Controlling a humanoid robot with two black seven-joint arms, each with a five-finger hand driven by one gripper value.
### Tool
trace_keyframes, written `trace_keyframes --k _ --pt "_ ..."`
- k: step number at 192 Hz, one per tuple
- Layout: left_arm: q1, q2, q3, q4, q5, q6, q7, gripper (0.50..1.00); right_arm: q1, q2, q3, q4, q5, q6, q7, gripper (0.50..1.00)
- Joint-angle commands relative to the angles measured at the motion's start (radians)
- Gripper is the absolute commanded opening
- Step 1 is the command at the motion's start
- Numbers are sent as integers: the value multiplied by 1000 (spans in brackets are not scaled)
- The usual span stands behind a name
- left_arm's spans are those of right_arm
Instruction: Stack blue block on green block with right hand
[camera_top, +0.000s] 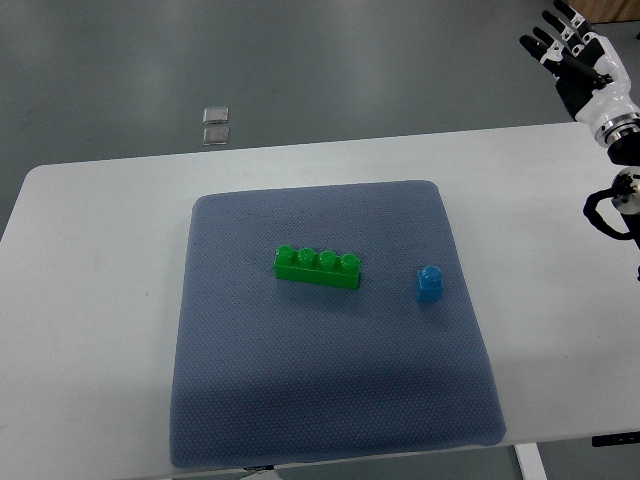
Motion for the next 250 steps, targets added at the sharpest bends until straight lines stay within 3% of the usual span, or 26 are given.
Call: trace_keyframes --k 1,85,138,187,250 --pt "0 0 0 0 0 0 0 1000 2 -26 -1 -2 -51 46 24 913" --pt "0 0 0 0 0 0 0 1000 -12 -26 -96 10 -155 78 34 915" --pt "0 0 -2 0 0 0 0 1000 -18 -27 -209 76 -295 90 114 913" --pt "0 0 0 0 0 0 0 1000 9 -128 -312 144 -565 159 297 913" --pt "0 0 0 0 0 0 0 1000 91 -291 -486 328 -905 161 298 913"
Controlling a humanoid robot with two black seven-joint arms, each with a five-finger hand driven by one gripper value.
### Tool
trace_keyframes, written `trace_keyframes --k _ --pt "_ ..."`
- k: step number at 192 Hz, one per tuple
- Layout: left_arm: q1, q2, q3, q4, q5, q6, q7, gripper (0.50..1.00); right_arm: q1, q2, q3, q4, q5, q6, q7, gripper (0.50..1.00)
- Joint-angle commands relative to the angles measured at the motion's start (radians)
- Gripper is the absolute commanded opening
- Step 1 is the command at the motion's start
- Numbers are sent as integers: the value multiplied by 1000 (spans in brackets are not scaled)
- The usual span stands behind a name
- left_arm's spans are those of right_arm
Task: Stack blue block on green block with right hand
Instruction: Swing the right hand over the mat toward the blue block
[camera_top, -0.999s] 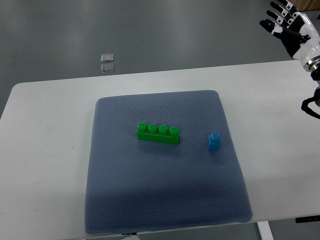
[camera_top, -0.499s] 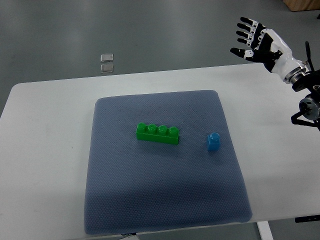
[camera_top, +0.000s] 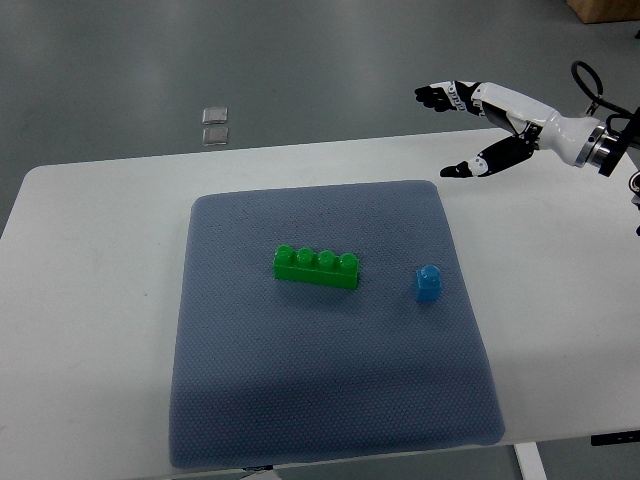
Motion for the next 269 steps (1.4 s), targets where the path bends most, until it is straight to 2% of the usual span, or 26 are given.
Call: trace_keyframes --k 1,67,106,137,269 --pt "0 0 0 0 0 0 0 1000 23 -53 -56 70 -117 -4 0 913" --pt "0 0 0 0 0 0 0 1000 66 -102 -105 231 -363 -15 0 911" --pt "0 0 0 0 0 0 0 1000 95 -146 -217 315 -446 -99 0 913" --pt "0 0 0 0 0 0 0 1000 107 -159 -272 360 -446 -112 0 913" --pt "0 0 0 1 0 0 0 1000 110 -156 -346 367 -504 -123 0 913"
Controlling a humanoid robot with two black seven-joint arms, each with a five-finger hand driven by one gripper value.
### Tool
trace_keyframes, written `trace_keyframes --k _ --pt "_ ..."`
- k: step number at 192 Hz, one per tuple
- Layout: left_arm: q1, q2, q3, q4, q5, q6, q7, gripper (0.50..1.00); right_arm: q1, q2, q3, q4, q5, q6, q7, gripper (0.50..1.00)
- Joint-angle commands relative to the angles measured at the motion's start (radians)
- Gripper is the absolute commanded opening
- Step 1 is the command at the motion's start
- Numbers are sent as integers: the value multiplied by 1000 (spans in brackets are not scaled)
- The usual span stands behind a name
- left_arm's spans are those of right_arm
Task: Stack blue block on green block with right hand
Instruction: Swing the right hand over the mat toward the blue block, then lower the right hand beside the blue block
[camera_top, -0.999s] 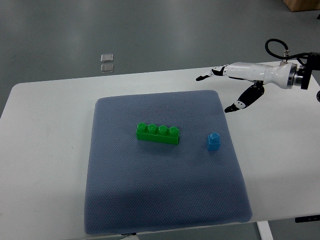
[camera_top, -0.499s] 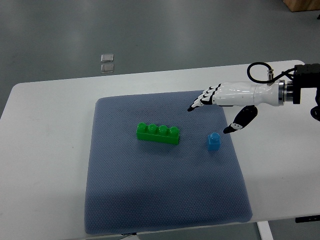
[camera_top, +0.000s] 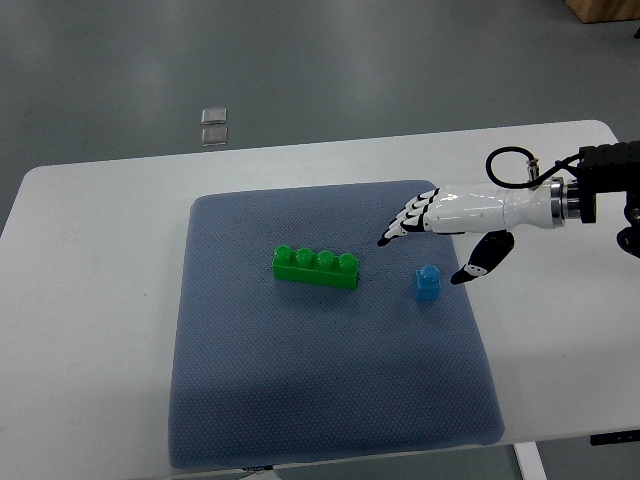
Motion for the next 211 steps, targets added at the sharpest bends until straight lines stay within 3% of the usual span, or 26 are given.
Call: trace_keyframes --k 1,90,104,141,158,199,211 --pt "0 0 0 -1 0 0 0 1000 1 1 -13 -5 -6 0 0 913" --pt "0 0 0 -1 0 0 0 1000 -8 0 -12 -26 182 81 0 911" --pt "0 0 0 -1 0 0 0 1000 -8 1 -12 -26 224 100 -54 911" --pt "0 0 0 -1 0 0 0 1000 -10 3 -15 -23 219 78 -53 909" --pt "0 0 0 -1 0 0 0 1000 -10 1 -16 -18 201 66 0 909" --pt "0 0 0 1 0 0 0 1000 -5 14 -50 -54 116 44 0 909" --pt "0 0 0 1 0 0 0 1000 -4 17 -70 -60 115 46 -48 909"
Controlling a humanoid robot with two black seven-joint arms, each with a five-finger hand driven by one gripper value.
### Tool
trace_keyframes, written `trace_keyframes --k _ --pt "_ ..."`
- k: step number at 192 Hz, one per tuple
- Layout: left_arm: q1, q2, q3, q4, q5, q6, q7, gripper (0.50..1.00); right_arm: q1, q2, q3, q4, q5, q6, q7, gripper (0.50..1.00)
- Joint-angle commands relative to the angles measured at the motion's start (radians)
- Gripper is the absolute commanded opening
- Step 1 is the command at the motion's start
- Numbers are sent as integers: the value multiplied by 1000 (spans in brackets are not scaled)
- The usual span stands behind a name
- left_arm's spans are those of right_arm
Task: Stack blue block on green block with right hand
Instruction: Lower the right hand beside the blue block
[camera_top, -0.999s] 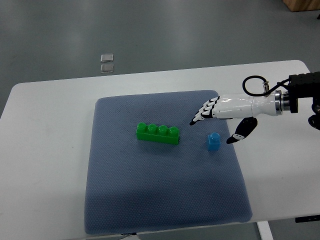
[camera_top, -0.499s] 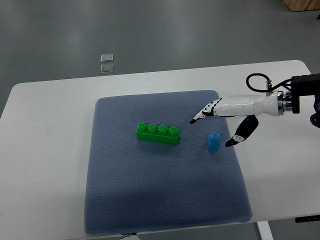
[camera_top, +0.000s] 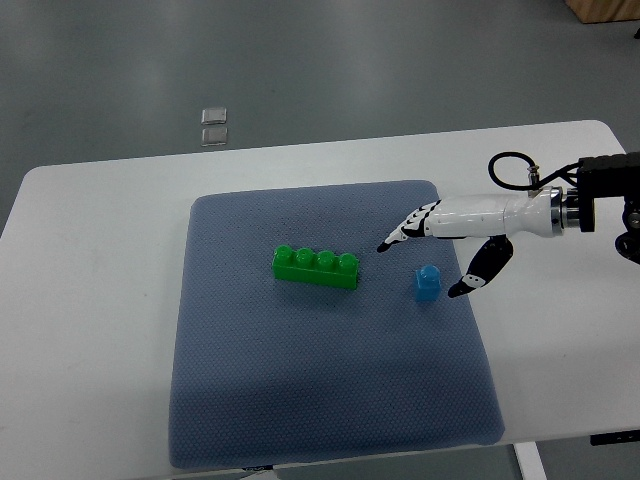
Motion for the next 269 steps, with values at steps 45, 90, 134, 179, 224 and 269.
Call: trace_keyframes --k 45,90,134,179,224,269 --pt "0 0 0 1 0 0 0 1000 10 21 -39 -17 23 8 -200 911" --pt "0 0 0 1 0 0 0 1000 13 15 -40 15 200 47 -344 911" --pt "0 0 0 1 0 0 0 1000 36 -29 -51 79 279 107 -416 911" --pt "0 0 0 1 0 0 0 1000 42 -29 -59 87 306 120 -474 911" --pt "0 0 0 -1 0 0 0 1000 43 11 -77 81 357 77 -586 911" --pt "0 0 0 -1 0 0 0 1000 37 49 -122 66 403 -5 -660 911"
